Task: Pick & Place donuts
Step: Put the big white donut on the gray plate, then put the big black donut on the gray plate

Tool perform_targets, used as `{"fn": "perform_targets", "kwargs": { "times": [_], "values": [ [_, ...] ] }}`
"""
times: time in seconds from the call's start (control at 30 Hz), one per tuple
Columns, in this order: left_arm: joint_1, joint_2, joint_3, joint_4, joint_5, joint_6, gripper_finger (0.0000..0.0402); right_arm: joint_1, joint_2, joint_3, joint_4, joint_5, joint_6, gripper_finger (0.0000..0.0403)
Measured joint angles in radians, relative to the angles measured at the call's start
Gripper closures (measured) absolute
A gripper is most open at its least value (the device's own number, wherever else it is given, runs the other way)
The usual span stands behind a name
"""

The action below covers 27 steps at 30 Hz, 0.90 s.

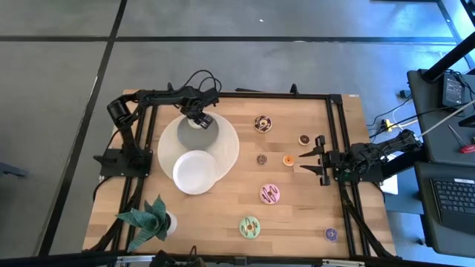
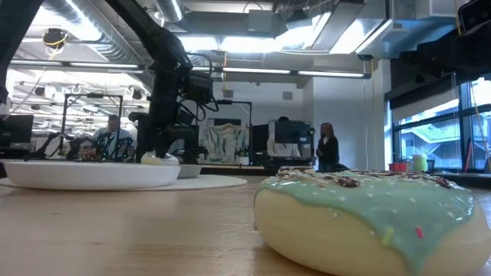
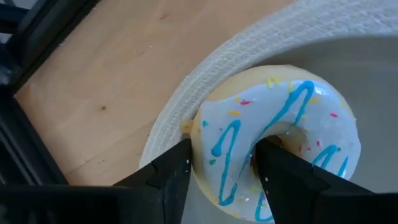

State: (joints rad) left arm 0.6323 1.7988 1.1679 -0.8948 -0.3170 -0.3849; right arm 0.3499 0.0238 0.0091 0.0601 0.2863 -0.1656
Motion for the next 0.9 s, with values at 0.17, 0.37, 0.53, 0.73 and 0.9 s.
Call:
{"fn": "perform_targets", "kwargs": {
  "times": [0.17, 0.37, 0.53, 0.73, 0.9],
  "values": [
    [0.0, -0.001, 0.001, -0.013, 0.036, 0.009, 0.0228, 0.0, 0.0, 0.0, 0.0, 0.0, 0.0, 0.0231],
    [0.0, -0.001, 0.064, -0.119, 0.018, 0.005, 0.0226, 0.0, 0.0, 0.0, 0.0, 0.0, 0.0, 0.0231],
    [0.0, -0.001, 0.116, -0.12, 0.0, 0.022, 0.0228, 0.0, 0.0, 0.0, 0.0, 0.0, 0.001, 0.0231],
    [-0.023, -0.002, 0.213, -0.106, 0.003, 0.063, 0.0227, 0.0, 0.0, 0.0, 0.0, 0.0, 0.003, 0.0231],
    [-0.095, -0.003, 0.236, 0.111, 0.14, 0.154, 0.0227, 0.0, 0.0, 0.0, 0.0, 0.0, 0.003, 0.0231]
  ]
}}
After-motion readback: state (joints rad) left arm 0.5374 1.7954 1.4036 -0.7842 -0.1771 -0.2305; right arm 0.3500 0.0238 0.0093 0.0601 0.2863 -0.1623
